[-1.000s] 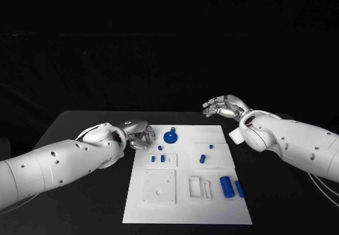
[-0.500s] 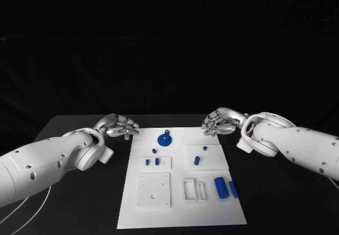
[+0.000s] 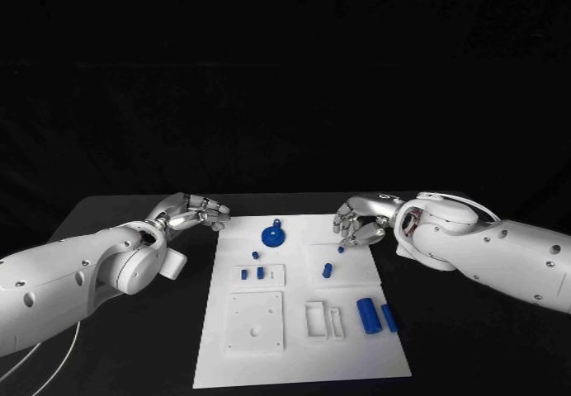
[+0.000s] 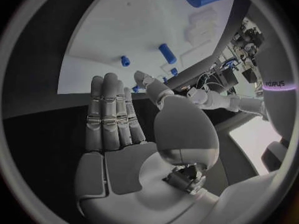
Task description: Assemble the parts on the task board
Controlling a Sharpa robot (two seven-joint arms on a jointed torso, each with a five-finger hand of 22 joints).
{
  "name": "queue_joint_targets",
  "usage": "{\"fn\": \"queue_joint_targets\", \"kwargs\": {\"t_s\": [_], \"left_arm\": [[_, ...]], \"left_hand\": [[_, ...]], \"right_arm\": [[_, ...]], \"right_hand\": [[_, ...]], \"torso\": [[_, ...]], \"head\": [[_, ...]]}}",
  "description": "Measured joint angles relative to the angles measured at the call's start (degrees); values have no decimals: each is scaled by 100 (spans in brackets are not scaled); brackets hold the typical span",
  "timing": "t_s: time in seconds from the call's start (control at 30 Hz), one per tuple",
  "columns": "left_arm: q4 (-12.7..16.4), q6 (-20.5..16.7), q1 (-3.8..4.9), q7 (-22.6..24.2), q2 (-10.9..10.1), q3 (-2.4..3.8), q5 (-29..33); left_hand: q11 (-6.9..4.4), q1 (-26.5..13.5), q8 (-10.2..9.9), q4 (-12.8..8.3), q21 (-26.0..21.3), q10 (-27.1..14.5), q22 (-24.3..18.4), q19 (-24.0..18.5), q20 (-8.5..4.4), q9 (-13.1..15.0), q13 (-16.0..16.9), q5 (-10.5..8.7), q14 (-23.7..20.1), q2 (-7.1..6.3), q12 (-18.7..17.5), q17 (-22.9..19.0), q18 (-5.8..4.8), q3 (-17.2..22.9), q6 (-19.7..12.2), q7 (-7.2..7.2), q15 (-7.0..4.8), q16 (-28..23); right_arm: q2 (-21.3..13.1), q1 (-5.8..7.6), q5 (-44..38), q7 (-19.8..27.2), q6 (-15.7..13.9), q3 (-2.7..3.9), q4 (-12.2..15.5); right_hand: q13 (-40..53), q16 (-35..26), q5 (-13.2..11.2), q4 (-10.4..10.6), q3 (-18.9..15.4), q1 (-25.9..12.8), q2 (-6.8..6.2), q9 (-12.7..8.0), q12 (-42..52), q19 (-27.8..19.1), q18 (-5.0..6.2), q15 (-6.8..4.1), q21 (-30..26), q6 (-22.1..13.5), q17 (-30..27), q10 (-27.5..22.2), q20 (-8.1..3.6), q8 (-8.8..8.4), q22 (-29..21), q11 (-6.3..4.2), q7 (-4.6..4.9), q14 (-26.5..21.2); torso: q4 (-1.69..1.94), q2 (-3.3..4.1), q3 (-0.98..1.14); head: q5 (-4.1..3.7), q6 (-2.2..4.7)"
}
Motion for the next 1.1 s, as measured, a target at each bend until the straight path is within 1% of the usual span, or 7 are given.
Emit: {"fn": "queue_joint_targets", "kwargs": {"t_s": [0.13, 0.27, 0.6, 0.77, 0.83, 0.9, 1.1], "left_arm": [[38, 14, 0, 52, -11, 0, 81], [67, 22, 0, 87, -24, 0, 136], [85, 29, 0, 123, -43, 0, 202], [85, 29, 0, 126, -44, 0, 211], [84, 30, 0, 126, -44, 0, 214], [83, 32, 0, 126, -44, 0, 217], [82, 34, 0, 126, -44, 0, 225]], "left_hand": [[0, 0, 1, -4, -12, 0, 15, 25, 55, -8, -21, 0, -29, 0, 0, 2, 2, -5, -18, 18, 29, -139], [0, 0, 1, -5, -12, 0, 15, 25, 54, -8, -21, 0, -29, 0, 0, 13, 2, -5, -18, 18, 29, -139], [-1, 0, 1, 9, -12, -1, 20, 25, 54, -7, -33, 0, -28, 0, -24, 31, 1, -19, -18, 18, 29, -165], [-1, 0, 1, 9, -12, -1, 26, 25, 54, -7, -39, 0, -28, 0, -24, 39, 1, -18, -18, 18, 29, -165], [-1, 0, 1, 9, -33, -1, 26, 25, 54, -7, -39, 0, -28, 0, -24, 47, 1, -18, -18, 18, 29, -165], [-1, 0, 1, 9, -33, -1, 26, 46, 75, -7, -39, 0, -28, 0, -24, 48, 1, -18, -18, 18, 29, -165], [-1, 0, 23, 22, -32, -1, 32, 46, 75, -14, -48, 0, 15, -1, -25, 74, 1, -31, -18, 18, 28, -187]], "right_arm": [[0, -16, -374, -141, 10, -47, 97], [-1, -24, -648, -260, 24, -75, 163], [-21, -98, -969, -438, 118, -133, 294], [9, -138, -1041, -473, 123, -128, 288], [30, -154, -1068, -485, 115, -122, 272], [47, -164, -1086, -498, 109, -121, 254], [96, -188, -1145, -524, 82, -117, 209]], "right_hand": [[23, 0, 0, 0, 0, 58, -58, -11, -91, 5, 7, 0, 21, 15, 74, 8, -5, -3, 14, 8, 15, 0], [78, 39, -151, 19, 123, 35, -144, -25, -232, 63, 23, 10, 53, 41, 197, 58, -23, -50, 25, 17, 1, 29], [154, 42, -266, 21, 290, 29, -149, -25, -332, 105, 26, -1, 86, 134, 321, 140, -44, -56, 67, 0, -12, 61], [243, 112, -472, 34, 548, 29, -149, -24, -400, 168, 27, -50, 190, 234, 436, 276, -87, -68, 129, -36, -58, 133], [302, 133, -781, 93, 880, 11, -230, -24, -448, 209, 27, -44, 222, 289, 499, 338, -87, -68, 153, -54, -62, 145], [359, 171, -936, 134, 1154, -24, -262, -25, -487, 228, 27, -59, 265, 298, 546, 366, -106, -69, 195, -65, -70, 166], [458, 173, -1128, 193, 1507, -24, -262, -20, -531, 229, 27, -50, 308, 355, 606, 431, -106, -80, 262, -81, -69, 176]], "torso": [[3, 0, -1], [3, 0, 1], [-7, 3, 12], [-12, 3, 18], [-11, 3, 19], [-10, 3, 19], [-7, 3, 20]], "head": [[-9, -4], [-13, -7], [-7, -32], [-8, -39], [-14, -45], [-14, -49], [-14, -57]]}}
